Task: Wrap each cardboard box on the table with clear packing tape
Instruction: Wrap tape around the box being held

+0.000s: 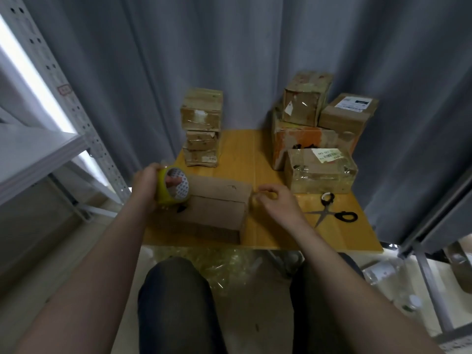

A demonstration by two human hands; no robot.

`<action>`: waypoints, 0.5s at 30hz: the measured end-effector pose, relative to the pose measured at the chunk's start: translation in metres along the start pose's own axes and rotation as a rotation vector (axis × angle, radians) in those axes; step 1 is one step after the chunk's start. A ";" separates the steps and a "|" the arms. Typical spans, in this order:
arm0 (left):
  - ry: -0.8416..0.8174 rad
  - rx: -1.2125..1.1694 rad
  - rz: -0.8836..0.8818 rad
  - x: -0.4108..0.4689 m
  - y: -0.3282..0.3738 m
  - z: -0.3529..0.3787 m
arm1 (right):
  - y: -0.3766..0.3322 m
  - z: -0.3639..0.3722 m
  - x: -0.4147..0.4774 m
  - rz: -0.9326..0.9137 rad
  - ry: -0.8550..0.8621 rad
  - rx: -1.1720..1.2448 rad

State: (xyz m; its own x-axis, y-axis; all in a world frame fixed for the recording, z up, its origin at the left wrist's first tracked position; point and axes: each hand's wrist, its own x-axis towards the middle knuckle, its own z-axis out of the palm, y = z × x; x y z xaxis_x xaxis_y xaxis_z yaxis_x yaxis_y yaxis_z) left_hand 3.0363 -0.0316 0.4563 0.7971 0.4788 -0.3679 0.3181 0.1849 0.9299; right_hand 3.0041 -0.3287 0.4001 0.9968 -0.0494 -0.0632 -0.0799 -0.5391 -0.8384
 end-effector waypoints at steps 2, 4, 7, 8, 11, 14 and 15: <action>-0.047 -0.005 -0.030 -0.008 -0.002 0.007 | -0.015 0.014 0.000 -0.061 -0.156 -0.033; -0.100 -0.008 -0.039 -0.018 -0.006 0.017 | -0.020 0.022 -0.001 -0.040 -0.240 -0.128; -0.194 -0.001 -0.024 -0.026 -0.022 0.035 | -0.014 0.019 -0.001 -0.003 -0.173 -0.268; -0.207 0.008 -0.019 -0.029 -0.028 0.042 | -0.011 0.015 0.000 0.004 -0.128 -0.297; -0.251 0.035 0.051 -0.037 -0.042 0.059 | 0.000 0.006 0.003 0.024 0.000 -0.370; -0.239 0.094 0.151 -0.054 -0.039 0.065 | -0.001 -0.004 0.008 0.020 0.021 -0.436; -0.217 0.117 0.198 -0.059 -0.038 0.066 | -0.005 -0.008 0.012 0.011 0.017 -0.446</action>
State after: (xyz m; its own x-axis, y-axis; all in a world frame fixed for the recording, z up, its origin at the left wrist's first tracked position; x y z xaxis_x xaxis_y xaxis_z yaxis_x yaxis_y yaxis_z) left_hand 3.0109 -0.1235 0.4427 0.9365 0.2987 -0.1838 0.1924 0.0005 0.9813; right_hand 3.0169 -0.3329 0.4078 0.9959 -0.0685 -0.0586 -0.0891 -0.8483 -0.5220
